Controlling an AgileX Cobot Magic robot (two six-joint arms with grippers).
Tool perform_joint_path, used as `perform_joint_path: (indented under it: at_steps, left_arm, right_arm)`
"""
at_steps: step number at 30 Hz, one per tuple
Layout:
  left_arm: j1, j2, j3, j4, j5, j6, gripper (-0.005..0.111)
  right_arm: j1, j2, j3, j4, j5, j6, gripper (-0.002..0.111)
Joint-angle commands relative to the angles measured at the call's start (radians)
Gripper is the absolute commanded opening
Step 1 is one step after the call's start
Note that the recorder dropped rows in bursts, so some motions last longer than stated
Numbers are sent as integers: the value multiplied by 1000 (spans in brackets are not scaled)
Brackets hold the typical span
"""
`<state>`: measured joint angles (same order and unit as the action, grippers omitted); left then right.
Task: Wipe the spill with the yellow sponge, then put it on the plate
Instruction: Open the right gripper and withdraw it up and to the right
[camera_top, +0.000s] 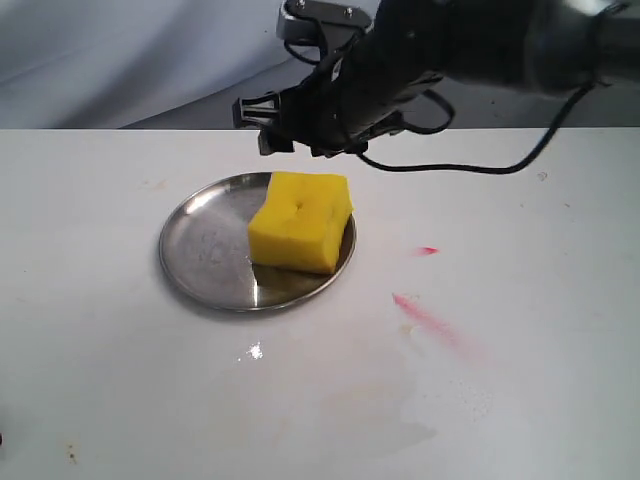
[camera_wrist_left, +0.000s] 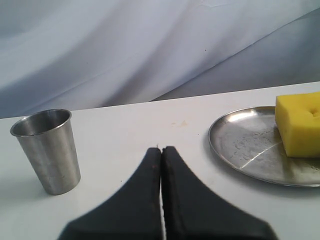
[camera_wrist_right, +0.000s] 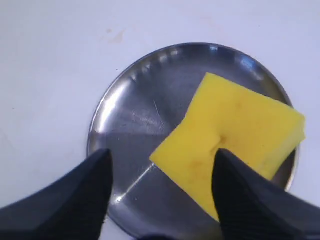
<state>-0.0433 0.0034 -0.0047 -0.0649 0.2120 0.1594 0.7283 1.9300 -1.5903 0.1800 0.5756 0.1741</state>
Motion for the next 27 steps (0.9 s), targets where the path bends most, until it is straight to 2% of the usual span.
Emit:
perform_joint_path:
  at_steps: [1, 5, 12, 16, 27]
  left_arm:
    - [-5, -3, 5, -4, -7, 0, 0]
    - [-5, -3, 5, -4, -7, 0, 0]
    - [-5, -3, 5, -4, -7, 0, 0]
    - [-5, -3, 5, -4, -7, 0, 0]
    - [-5, -3, 5, -4, -7, 0, 0]
  right_arm:
    - [17, -185, 198, -147, -42, 85, 33]
    - [17, -383, 508, -205, -261, 211, 20]
    - [17, -691, 830, -205, -488, 302, 0]
    - [-12, -852, 955, -199, -512, 306, 0]
    - [-228, -1133, 1200, -229, -546, 259, 0]
